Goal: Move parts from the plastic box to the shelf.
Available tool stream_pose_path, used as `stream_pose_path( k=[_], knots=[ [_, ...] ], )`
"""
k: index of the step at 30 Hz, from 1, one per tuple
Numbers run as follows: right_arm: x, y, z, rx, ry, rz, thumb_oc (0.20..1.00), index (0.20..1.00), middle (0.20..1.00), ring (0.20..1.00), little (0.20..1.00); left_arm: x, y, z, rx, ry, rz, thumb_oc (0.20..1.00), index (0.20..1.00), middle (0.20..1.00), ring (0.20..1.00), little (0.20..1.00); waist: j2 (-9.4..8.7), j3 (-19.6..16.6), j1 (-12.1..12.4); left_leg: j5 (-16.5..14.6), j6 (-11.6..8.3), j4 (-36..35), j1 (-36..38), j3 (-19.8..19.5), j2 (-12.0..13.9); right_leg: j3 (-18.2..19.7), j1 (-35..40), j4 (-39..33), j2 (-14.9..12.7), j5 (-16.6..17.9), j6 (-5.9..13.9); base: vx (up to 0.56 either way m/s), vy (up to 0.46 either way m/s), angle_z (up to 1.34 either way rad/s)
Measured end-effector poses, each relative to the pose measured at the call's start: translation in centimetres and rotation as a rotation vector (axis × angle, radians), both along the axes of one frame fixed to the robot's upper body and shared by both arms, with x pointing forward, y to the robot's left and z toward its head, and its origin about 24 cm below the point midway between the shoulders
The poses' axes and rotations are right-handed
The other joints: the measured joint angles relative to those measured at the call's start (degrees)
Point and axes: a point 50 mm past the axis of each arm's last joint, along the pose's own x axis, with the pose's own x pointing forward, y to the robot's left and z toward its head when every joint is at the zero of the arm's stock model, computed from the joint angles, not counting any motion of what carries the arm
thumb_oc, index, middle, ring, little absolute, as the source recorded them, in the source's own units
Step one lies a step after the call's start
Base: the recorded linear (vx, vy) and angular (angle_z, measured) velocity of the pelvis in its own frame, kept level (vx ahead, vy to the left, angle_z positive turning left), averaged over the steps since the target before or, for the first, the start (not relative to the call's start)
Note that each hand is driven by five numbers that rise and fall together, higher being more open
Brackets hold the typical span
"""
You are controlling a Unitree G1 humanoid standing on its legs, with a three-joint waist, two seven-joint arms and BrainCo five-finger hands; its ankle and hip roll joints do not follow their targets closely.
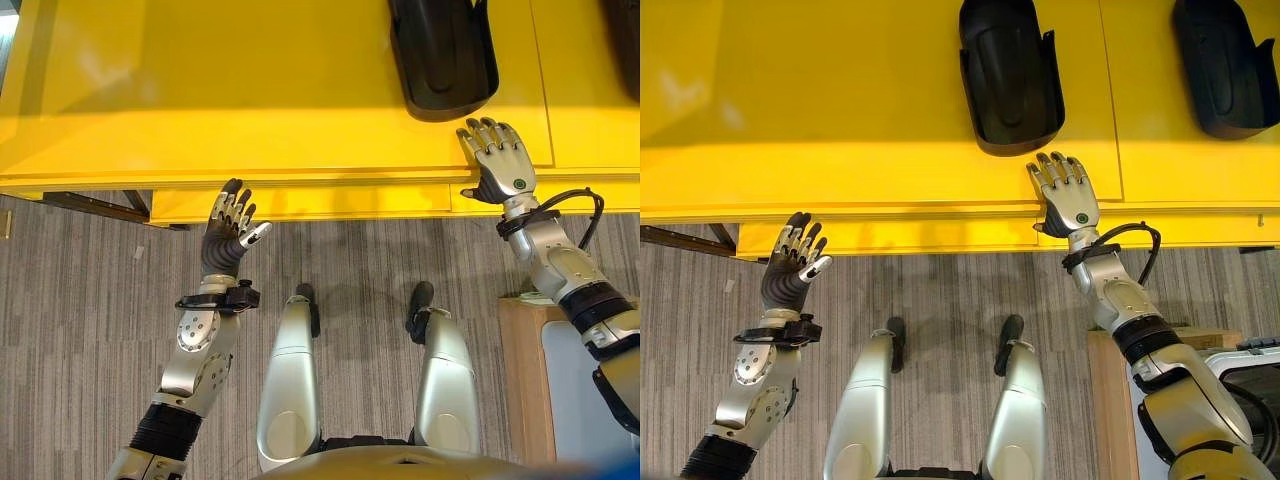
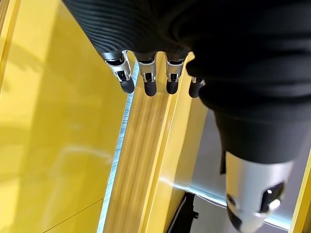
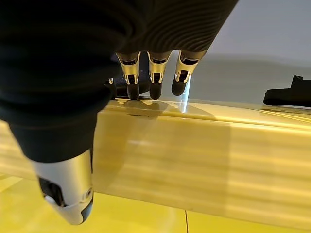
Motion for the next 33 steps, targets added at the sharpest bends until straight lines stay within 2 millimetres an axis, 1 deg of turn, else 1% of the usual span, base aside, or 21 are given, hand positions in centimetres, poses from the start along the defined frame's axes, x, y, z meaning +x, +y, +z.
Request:
stream_pose_path(
  k=[10,21,33],
  knots=[
    [0.6,0.2,0.5,-0.003,0.024,0.004,1.000,1.000,1.000,1.000,1.000,-0.2,0.0,-0.2,0.004,0.001,-0.013,1.000,1.000,1.000,1.000,1.000,0.65,-0.5,0.1,0.1,-0.10,0.0,0.0,0.0,0.0,0.0,0.0,0.0,0.0,0.1,0.00,0.00,0.000,0.00],
    [1.0,1.0,1.5,-0.032,0.039,0.027,1.000,1.000,1.000,1.000,1.000,-0.2,0.0,-0.2,0.004,0.003,-0.012,1.000,1.000,1.000,1.000,1.000,0.76,-0.5,0.1,0.1,-0.10,0.0,0.1,0.0,0.0,0.0,0.0,0.0,0.0,0.1,-0.03,0.00,0.000,0.00],
    [1.3,1.6,1.8,-0.045,0.058,0.049,1.000,1.000,1.000,1.000,1.000,-0.3,0.0,-0.3,0.003,0.006,-0.011,1.000,1.000,1.000,1.000,1.000,0.77,-0.5,0.1,0.1,-0.15,0.0,0.1,0.0,0.0,0.0,0.0,0.0,0.0,0.2,-0.09,0.00,0.000,0.00]
  ],
)
